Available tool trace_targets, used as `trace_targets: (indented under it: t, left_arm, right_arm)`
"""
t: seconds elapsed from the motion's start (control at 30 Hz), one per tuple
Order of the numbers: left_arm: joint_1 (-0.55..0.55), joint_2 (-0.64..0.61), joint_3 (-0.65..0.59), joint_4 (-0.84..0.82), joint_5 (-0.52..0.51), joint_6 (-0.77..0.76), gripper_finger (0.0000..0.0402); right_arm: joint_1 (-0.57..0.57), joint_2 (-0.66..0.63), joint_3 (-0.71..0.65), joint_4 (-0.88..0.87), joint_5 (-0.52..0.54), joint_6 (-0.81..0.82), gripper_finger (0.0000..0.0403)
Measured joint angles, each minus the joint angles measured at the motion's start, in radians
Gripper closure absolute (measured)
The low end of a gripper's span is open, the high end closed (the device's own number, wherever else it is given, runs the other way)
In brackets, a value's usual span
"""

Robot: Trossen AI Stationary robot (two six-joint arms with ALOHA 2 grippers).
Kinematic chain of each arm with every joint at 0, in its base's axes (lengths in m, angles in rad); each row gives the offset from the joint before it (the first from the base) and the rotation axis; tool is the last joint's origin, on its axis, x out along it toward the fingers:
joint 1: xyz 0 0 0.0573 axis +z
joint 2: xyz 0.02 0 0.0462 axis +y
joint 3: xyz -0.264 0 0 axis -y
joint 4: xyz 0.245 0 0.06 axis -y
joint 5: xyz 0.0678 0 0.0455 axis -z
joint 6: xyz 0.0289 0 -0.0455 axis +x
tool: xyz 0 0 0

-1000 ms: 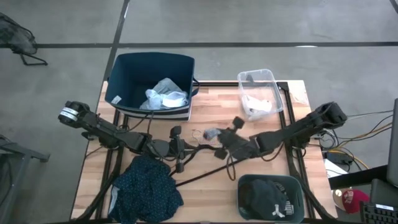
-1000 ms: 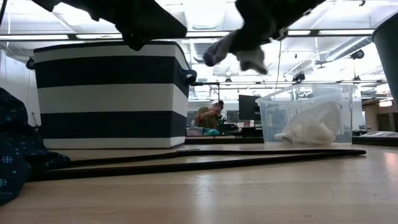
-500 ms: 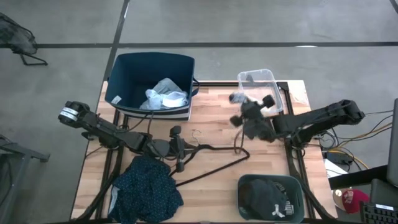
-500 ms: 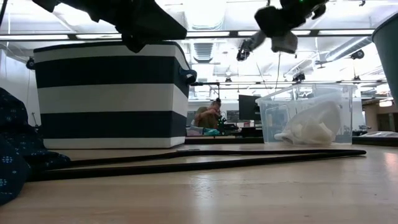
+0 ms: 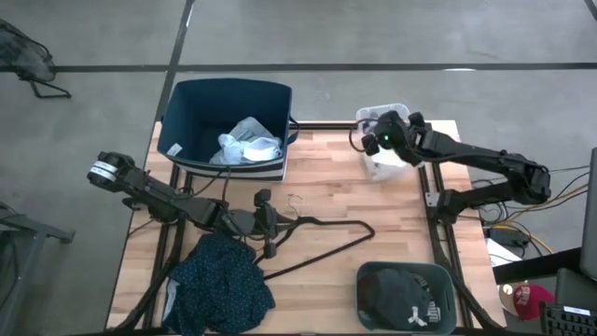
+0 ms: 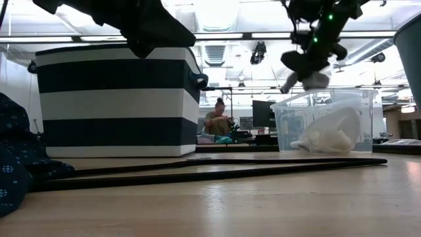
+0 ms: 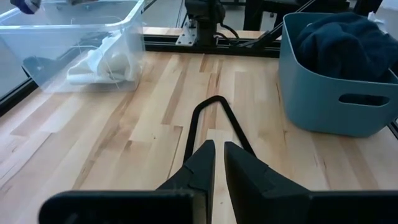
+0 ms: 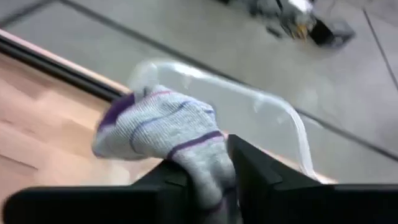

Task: Pick & Place Cloths
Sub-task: Put the gray sock into the transparent bin, then put the blue patterned polo shirt into the laundry bin

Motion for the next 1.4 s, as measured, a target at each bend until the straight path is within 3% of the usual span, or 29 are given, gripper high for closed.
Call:
trace_targets:
  t: [0.23, 0.43, 0.7, 0.87, 1.0, 1.1, 1.23, 1.4]
  left_arm:
    - [0.000, 0.000, -0.021, 0.002, -0.002, -0.011, 0.0362]
    - [0.002, 0.000, -0.028, 0.001, -0.008, -0.029, 0.0362]
    - [0.002, 0.000, -0.028, 0.001, -0.008, -0.039, 0.0362]
    - [0.002, 0.000, -0.028, 0.001, -0.008, -0.040, 0.0362]
    - [0.002, 0.000, -0.028, 0.001, -0.008, -0.040, 0.0362]
    - [0.002, 0.000, -0.029, 0.002, -0.008, -0.040, 0.0362]
    - [0.002, 0.000, -0.032, 0.001, -0.008, -0.040, 0.0362]
    - [0.002, 0.000, -0.055, 0.001, -0.008, -0.073, 0.0362]
  right_arm:
    - [-0.032, 0.001, 0.000, -0.151, -0.014, 0.110, 0.0218]
    - [-0.023, 0.001, 0.000, -0.143, -0.147, 0.103, 0.0138]
    - [-0.025, 0.000, 0.000, -0.233, -0.253, 0.125, 0.0098]
    - [-0.035, -0.003, 0.001, -0.339, -0.248, 0.188, 0.0113]
    - [-0.011, -0.012, 0.001, -0.294, -0.257, 0.146, 0.0134]
    - [0.027, -0.015, 0.002, -0.213, -0.321, 0.074, 0.0166]
    - [0.113, -0.015, 0.002, -0.109, -0.353, 0.044, 0.0239]
    - [0.244, -0.018, -0.016, -0.019, -0.345, 0.016, 0.0374]
